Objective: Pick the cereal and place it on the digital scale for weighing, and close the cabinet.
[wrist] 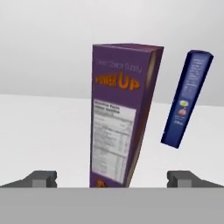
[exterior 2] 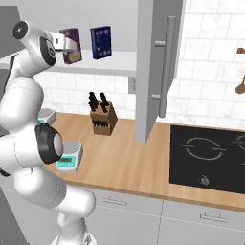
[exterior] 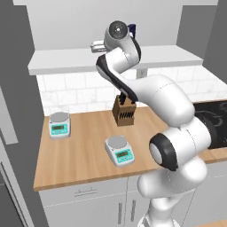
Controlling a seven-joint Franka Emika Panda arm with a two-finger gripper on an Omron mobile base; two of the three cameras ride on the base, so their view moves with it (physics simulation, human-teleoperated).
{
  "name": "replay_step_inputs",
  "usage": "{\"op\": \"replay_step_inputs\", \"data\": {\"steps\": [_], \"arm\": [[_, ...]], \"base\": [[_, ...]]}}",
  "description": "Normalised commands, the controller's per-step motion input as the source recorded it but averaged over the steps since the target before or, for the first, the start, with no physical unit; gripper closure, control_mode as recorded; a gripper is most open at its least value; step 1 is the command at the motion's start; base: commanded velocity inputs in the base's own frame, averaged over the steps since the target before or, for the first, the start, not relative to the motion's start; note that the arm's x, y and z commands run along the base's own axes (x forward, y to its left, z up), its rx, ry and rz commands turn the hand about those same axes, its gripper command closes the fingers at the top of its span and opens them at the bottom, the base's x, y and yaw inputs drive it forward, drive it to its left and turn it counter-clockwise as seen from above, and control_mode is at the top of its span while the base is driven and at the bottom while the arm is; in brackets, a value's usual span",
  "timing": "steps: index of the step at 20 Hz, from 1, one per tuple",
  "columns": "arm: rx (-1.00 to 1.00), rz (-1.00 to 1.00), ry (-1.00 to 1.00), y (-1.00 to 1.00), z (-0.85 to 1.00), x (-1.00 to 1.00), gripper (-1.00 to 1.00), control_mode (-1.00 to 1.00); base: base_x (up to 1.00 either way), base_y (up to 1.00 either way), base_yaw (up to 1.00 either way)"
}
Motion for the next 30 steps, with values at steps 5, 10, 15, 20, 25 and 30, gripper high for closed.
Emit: {"op": "replay_step_inputs", "data": {"steps": [5, 10, 15, 20, 25, 30], "arm": [[0.00, 0.00, 0.00, 0.00, -0.01, 0.24, -1.00, -1.00], [0.00, 0.00, 0.00, 0.00, 0.00, 0.18, -1.00, -1.00], [0.00, 0.00, 0.00, 0.00, -0.04, 0.17, -1.00, -1.00], [0.00, 0.00, 0.00, 0.00, -0.02, 0.06, -1.00, -1.00], [0.00, 0.00, 0.00, 0.00, 0.00, 0.00, 1.00, -1.00], [0.00, 0.00, 0.00, 0.00, 0.00, 0.00, 1.00, -1.00]], "base": [[0.00, 0.00, 0.00], [0.00, 0.00, 0.00], [0.00, 0.00, 0.00], [0.00, 0.00, 0.00], [0.00, 0.00, 0.00], [0.00, 0.00, 0.00]]}}
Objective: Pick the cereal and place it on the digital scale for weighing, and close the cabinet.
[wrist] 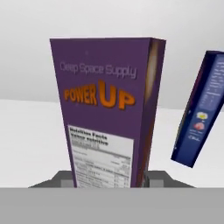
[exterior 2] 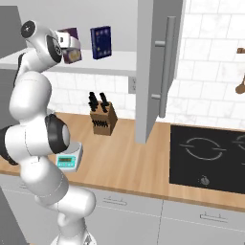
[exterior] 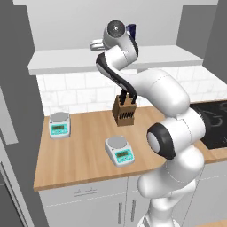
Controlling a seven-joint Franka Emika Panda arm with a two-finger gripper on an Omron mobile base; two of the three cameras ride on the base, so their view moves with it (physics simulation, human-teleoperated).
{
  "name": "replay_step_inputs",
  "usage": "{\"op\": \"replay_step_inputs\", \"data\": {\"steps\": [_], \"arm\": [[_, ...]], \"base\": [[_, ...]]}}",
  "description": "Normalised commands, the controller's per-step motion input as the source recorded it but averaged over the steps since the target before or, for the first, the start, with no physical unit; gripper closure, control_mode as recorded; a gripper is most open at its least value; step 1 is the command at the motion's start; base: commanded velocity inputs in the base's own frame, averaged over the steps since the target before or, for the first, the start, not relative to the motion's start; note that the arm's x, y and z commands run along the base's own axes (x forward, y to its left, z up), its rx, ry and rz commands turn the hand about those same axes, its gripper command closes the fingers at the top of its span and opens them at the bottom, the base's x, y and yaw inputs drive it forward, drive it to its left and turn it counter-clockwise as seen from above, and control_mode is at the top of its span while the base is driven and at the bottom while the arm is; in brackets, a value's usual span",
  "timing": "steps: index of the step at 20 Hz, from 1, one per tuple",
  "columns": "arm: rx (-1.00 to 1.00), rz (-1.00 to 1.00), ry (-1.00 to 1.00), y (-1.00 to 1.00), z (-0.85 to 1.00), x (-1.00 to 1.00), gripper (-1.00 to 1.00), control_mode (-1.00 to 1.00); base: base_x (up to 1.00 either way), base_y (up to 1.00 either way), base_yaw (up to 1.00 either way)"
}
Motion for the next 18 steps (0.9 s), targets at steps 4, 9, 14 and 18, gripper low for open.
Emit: {"op": "replay_step_inputs", "data": {"steps": [4, 9, 14, 18], "arm": [[0.00, 0.00, 0.00, 0.00, 0.00, 0.00, 1.00, -1.00], [0.00, 0.00, 0.00, 0.00, 0.00, -0.10, 1.00, -1.00], [0.00, 0.01, -0.02, 0.00, 0.03, -0.91, 1.00, -1.00], [0.00, 0.02, -0.07, 0.00, 0.11, -1.00, 1.00, -1.00]], "base": [[0.00, 0.00, 0.00], [0.00, 0.00, 0.00], [0.00, 0.00, 0.00], [0.00, 0.00, 0.00]]}}
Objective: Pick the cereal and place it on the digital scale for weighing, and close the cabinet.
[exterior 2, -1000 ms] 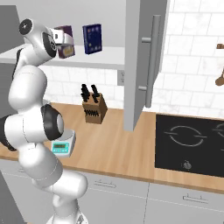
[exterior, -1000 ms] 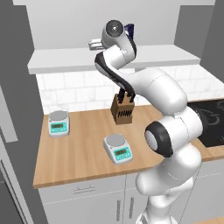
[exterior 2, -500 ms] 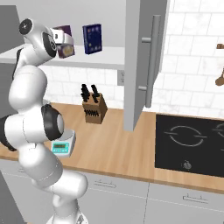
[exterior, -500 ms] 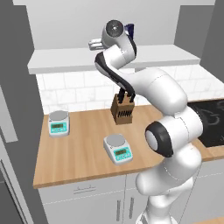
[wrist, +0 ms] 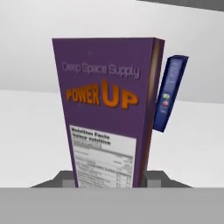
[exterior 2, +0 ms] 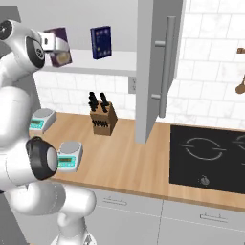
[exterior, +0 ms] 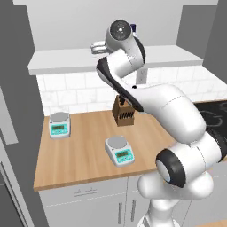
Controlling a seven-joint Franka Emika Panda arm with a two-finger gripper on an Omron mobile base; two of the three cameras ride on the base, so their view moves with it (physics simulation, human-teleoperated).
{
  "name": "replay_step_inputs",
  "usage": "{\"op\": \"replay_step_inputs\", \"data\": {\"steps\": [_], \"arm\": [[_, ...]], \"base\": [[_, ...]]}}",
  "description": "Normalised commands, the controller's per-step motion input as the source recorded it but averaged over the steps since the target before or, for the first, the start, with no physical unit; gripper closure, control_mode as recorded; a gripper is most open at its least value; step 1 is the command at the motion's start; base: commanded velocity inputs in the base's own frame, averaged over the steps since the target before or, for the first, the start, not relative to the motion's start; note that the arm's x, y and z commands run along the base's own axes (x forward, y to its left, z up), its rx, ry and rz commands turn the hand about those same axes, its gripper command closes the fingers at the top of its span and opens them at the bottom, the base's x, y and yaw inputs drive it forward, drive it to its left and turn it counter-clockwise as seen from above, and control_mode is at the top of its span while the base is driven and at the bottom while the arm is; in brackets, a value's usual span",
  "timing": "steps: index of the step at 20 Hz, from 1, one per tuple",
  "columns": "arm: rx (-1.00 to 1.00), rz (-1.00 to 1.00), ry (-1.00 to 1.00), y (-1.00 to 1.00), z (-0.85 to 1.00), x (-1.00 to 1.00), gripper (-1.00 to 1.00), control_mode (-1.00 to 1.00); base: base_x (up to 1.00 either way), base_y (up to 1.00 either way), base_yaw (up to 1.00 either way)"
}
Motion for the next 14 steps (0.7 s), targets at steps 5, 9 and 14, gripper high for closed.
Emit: {"op": "replay_step_inputs", "data": {"steps": [5, 9, 14], "arm": [[0.00, 0.02, -0.10, 0.00, 0.20, -1.00, 1.00, -1.00], [0.01, 0.14, -0.03, -0.01, 0.06, -1.00, 1.00, -1.00], [0.00, 0.36, 0.01, -0.05, 0.00, -0.76, 1.00, -1.00]], "base": [[0.00, 0.00, 0.00], [0.00, 0.00, 0.00], [0.00, 0.00, 0.00]]}}
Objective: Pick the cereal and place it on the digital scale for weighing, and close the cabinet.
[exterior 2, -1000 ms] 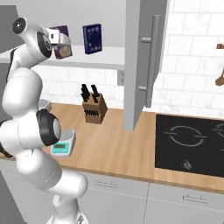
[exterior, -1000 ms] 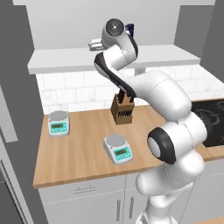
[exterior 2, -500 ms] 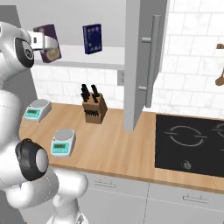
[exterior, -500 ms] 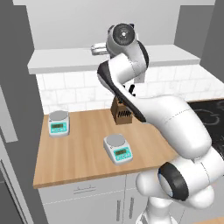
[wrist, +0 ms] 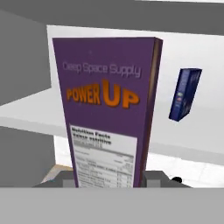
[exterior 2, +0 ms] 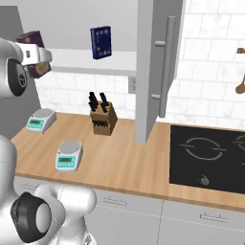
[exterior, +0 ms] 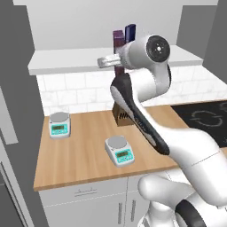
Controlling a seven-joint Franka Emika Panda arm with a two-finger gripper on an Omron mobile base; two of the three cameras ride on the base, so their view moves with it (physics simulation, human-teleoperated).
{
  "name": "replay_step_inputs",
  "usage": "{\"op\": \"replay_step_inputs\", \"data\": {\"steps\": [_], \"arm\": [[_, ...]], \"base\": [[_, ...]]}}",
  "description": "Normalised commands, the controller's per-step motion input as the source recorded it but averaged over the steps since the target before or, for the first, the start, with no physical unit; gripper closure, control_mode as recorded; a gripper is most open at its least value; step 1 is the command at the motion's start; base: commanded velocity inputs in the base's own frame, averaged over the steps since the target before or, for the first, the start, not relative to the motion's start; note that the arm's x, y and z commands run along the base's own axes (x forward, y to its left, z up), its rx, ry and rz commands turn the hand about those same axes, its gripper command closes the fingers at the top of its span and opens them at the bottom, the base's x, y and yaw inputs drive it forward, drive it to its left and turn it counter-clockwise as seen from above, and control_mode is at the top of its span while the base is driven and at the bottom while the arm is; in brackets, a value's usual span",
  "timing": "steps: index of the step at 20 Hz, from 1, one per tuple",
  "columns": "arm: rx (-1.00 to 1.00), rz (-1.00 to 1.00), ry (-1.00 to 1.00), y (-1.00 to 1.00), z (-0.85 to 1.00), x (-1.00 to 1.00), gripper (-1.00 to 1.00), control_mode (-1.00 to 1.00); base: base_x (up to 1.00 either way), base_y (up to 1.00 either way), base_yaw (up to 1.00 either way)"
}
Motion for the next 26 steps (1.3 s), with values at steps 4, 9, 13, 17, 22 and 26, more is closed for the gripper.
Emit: {"op": "replay_step_inputs", "data": {"steps": [4, 9, 13, 17, 22, 26], "arm": [[-0.10, 0.51, 0.08, -0.30, 0.00, -0.33, 1.00, -1.00], [-0.08, 0.55, 0.13, -0.17, -0.03, -0.36, 1.00, -1.00], [0.00, 0.48, 0.12, -0.02, -0.27, -0.24, 1.00, -1.00], [0.00, 0.32, 0.20, 0.00, -0.36, -0.08, 1.00, -1.00], [0.00, 0.17, 0.07, 0.00, -0.41, -0.09, 1.00, -1.00], [0.00, 0.10, 0.02, -0.13, -0.73, -0.40, 1.00, -1.00]], "base": [[0.00, 0.00, 0.00], [0.00, 0.00, 0.00], [0.00, 0.00, 0.00], [0.00, 0.00, 0.00], [0.00, 0.00, 0.00], [0.00, 0.00, 0.00]]}}
